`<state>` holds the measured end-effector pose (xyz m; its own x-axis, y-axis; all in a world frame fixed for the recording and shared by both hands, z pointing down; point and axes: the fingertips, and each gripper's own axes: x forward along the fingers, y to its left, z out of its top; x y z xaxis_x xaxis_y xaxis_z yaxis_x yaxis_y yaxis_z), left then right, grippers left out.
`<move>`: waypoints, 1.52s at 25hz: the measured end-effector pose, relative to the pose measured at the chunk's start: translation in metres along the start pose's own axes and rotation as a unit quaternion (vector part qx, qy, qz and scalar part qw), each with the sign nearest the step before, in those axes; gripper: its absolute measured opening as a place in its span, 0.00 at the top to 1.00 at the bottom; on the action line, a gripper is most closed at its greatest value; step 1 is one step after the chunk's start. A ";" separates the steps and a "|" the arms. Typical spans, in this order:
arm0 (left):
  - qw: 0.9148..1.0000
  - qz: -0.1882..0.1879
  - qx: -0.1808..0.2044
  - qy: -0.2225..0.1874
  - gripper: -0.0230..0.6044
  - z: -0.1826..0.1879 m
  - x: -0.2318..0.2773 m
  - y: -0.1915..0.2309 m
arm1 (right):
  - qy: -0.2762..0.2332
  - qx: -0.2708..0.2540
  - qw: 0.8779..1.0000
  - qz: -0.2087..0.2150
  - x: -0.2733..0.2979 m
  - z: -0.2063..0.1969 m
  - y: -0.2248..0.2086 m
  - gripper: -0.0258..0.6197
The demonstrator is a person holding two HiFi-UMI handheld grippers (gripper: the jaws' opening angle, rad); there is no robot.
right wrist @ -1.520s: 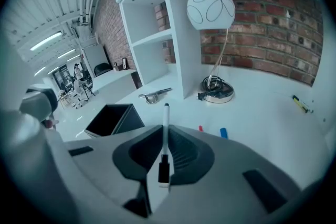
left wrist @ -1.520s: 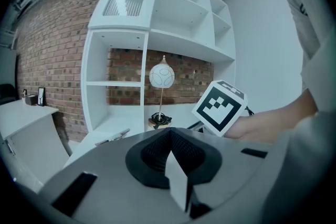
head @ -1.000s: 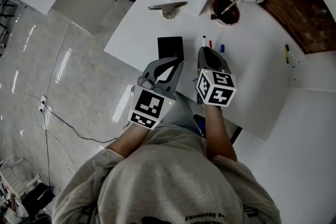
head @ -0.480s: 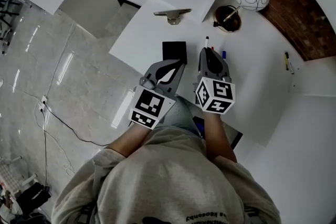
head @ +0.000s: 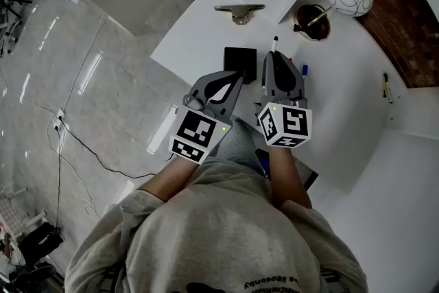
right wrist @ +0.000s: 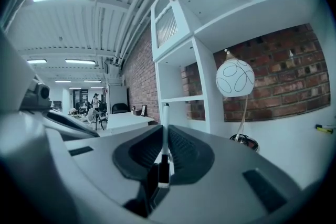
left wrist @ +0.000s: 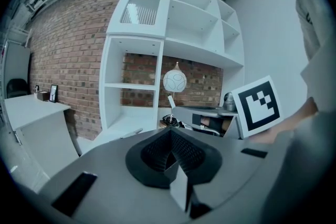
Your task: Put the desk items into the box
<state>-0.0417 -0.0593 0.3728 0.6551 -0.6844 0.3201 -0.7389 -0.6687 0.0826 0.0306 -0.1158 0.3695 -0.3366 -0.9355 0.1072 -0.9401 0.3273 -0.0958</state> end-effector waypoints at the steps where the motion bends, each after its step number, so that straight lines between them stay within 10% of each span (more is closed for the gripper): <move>1: 1.000 0.002 -0.001 0.001 0.96 -0.001 0.000 0.002 | -0.002 0.002 1.000 0.002 0.002 -0.001 0.001 0.89; 38: 0.998 0.040 -0.036 0.024 0.96 -0.024 0.003 0.033 | 0.035 -0.110 0.988 0.105 0.053 -0.041 0.066 0.89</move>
<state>-0.0679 -0.0769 0.3991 0.5873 -0.7186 0.3723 -0.7985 -0.5896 0.1216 -0.0517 -0.1377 0.4098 -0.5220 -0.8344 0.1768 -0.8352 0.5421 0.0926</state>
